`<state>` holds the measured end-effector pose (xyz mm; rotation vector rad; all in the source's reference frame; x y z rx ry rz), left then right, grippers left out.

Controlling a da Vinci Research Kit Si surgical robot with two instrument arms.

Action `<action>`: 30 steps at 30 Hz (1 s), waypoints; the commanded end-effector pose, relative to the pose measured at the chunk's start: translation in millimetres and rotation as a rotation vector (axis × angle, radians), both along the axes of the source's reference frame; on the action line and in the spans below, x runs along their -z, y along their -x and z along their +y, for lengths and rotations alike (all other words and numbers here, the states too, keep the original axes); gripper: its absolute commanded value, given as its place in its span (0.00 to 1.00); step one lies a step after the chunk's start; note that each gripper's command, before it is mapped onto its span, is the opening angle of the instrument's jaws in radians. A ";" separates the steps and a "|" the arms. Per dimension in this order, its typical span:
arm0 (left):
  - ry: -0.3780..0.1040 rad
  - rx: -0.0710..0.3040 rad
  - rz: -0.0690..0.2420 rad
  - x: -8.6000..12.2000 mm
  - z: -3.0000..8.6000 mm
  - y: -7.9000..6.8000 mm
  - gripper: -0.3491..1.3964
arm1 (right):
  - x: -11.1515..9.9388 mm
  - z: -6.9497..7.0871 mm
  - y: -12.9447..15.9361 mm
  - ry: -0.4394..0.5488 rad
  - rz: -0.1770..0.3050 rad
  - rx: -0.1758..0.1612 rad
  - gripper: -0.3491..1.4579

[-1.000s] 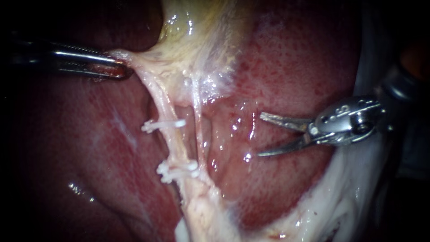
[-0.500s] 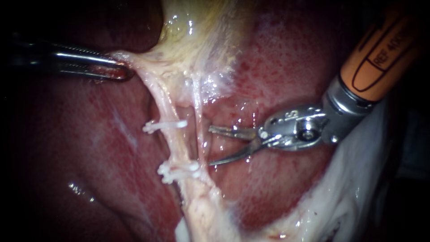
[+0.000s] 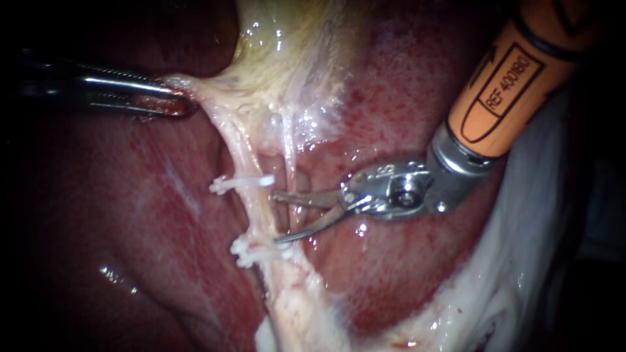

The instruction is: Go to the cutting position left tube

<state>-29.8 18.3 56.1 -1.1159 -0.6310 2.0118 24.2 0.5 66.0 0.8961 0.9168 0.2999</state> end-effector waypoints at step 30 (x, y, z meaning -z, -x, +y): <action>0.001 -0.001 0.000 -0.3 0.0 0.0 0.00 | 0.6 0.8 -7.0 -0.140 0.184 -0.018 0.98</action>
